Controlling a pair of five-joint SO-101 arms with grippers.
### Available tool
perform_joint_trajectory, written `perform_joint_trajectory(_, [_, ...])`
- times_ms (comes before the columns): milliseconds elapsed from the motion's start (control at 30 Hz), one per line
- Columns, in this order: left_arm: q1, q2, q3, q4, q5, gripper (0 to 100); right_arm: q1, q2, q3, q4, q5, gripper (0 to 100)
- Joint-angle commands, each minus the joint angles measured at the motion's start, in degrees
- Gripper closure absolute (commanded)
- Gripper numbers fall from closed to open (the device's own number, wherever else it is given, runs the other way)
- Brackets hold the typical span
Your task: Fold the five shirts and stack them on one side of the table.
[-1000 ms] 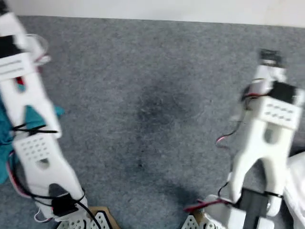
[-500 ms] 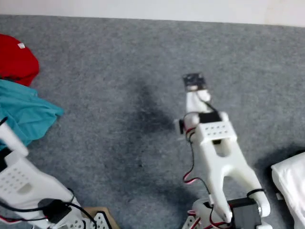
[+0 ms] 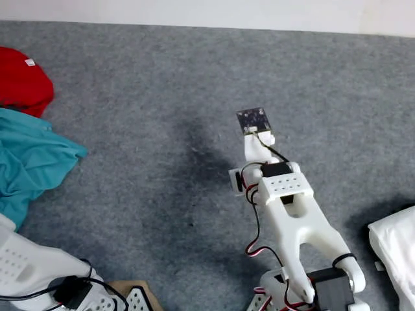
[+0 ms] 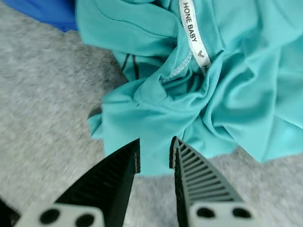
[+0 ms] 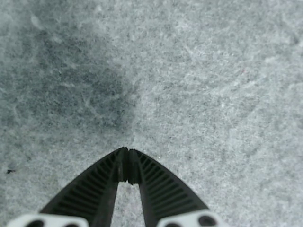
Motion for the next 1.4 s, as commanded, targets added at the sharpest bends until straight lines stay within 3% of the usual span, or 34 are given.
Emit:
perform_joint_trajectory(0, [-0.3, -3.0, 7.3, -9.0, -0.5, 87, -0.2, -2.0, -0.1, -0.8, -0.5, 99.1])
perform_joint_trajectory(300, [-1.7, -3.3, 10.7, -17.5, -0.5, 87, -0.2, -2.0, 1.5, -2.9, -0.4, 99.1])
perform_joint_trajectory(533, [-0.3, -2.9, 10.9, -19.3, -0.8, 73, -0.1, -2.0, 1.5, -2.9, -0.4, 99.1])
perform_joint_trajectory(900, [0.8, -2.9, 18.9, -29.6, -0.6, 72, 0.0, -2.0, 1.5, -2.9, -0.4, 99.1])
perform_joint_trajectory(1167, [0.9, -2.9, 23.3, -35.3, -0.5, 88, 0.0, -2.0, 1.5, -2.9, -0.5, 99.1])
perform_joint_trajectory(1367, [2.8, -3.6, 23.1, -35.0, -0.4, 92, 0.0, -2.0, 1.7, -4.1, -0.5, 99.1])
